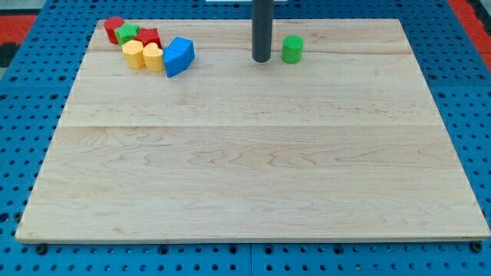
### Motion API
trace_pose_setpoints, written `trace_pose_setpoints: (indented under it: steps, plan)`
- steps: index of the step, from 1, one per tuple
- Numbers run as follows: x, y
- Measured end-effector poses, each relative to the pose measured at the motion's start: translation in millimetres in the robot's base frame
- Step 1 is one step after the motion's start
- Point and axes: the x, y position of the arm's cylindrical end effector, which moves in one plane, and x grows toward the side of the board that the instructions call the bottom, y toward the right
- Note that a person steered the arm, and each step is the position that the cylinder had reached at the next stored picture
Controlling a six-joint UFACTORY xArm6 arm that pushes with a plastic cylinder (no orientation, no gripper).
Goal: Move the green circle towards the top right
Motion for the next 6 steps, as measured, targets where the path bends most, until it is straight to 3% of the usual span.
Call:
trace_pose_setpoints:
  steps: [2, 6]
  plan:
    - [-46.4, 73.4]
    - [-23.7, 73.9]
